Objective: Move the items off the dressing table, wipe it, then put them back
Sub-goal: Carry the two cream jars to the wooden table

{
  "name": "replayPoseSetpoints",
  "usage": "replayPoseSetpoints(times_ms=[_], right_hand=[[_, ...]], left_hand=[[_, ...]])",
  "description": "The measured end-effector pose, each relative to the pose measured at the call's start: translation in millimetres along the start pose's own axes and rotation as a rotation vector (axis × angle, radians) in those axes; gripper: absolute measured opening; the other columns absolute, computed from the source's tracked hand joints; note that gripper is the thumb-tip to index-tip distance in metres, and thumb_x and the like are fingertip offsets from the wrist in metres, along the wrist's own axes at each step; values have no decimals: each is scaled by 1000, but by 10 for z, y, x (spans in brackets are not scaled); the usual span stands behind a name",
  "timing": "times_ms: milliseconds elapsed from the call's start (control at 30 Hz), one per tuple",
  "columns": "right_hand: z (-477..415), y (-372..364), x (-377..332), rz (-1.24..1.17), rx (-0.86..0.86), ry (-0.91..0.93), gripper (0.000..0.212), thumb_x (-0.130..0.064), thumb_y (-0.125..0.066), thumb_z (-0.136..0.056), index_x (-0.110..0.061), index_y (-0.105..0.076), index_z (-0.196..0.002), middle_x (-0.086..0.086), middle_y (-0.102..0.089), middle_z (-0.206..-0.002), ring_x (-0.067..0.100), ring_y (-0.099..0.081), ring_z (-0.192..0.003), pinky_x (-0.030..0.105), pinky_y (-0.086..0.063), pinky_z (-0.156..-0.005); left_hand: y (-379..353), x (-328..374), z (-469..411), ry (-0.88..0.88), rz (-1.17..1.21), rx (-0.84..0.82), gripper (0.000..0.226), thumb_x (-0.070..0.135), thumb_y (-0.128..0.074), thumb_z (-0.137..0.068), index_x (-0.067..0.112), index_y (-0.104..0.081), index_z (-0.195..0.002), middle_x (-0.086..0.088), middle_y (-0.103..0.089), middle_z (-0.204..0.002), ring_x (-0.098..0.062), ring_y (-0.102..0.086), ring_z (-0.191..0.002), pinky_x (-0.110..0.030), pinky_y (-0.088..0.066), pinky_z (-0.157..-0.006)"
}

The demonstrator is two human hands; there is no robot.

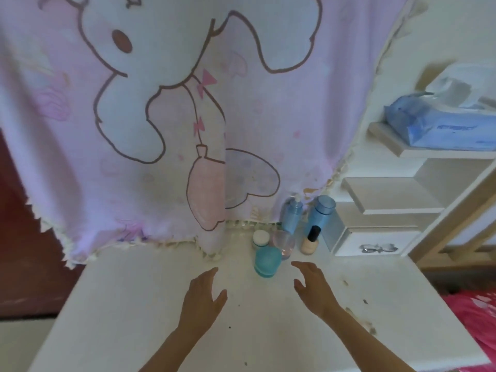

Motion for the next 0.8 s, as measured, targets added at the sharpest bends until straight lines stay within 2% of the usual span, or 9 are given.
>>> replayPoseSetpoints(times_ms=[167,300,433,600,800], right_hand=[[-405,-9,166,-156,-2,-19,44,-12,-48,-91,-18,-39,-134,6,-42,-137,21,-39,-123,19,-26,-97],[-538,-14,335,-246,-16,-20,43,-13,-52,-90,-17,-42,-131,5,-45,-136,21,-44,-120,23,-33,-98],[-634,16,515,-320,-34,-6,42,-10,-55,-88,-16,-45,-128,4,-48,-132,20,-43,-121,28,-35,-100],[-774,-38,517,-330,-109,75,40,-11,-54,-88,-12,-45,-128,3,-48,-131,18,-41,-124,19,-29,-100],[-900,-80,394,-375,-100,134,38,-3,-57,-85,-5,-50,-122,8,-53,-125,21,-46,-119,16,-29,-96]], left_hand=[[-314,367,-393,-22,-49,-62,62,34,-54,-88,22,-25,-142,5,-30,-147,-12,-28,-133,-20,-22,-106],[-685,710,-702,-35,-67,-91,70,35,-65,-79,19,-31,-138,3,-36,-142,-15,-34,-127,-16,-24,-100],[-1018,872,-939,-32,-168,-128,80,42,-67,-74,23,-27,-140,3,-33,-143,-18,-32,-127,-23,-29,-102],[-1186,752,-981,38,-346,-137,77,46,-61,-76,32,-22,-141,3,-29,-142,-18,-35,-125,-26,-34,-98],[-1228,719,-975,85,-266,-126,69,34,-61,-79,26,-30,-140,-3,-34,-135,-21,-41,-118,-25,-38,-94]])
Point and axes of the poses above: each hand's wrist, its own z-axis away from the middle knuckle, its own y-axis out of the back of the hand, x = y × z, the point moved 7 cm from there along -z, towards the middle knuckle
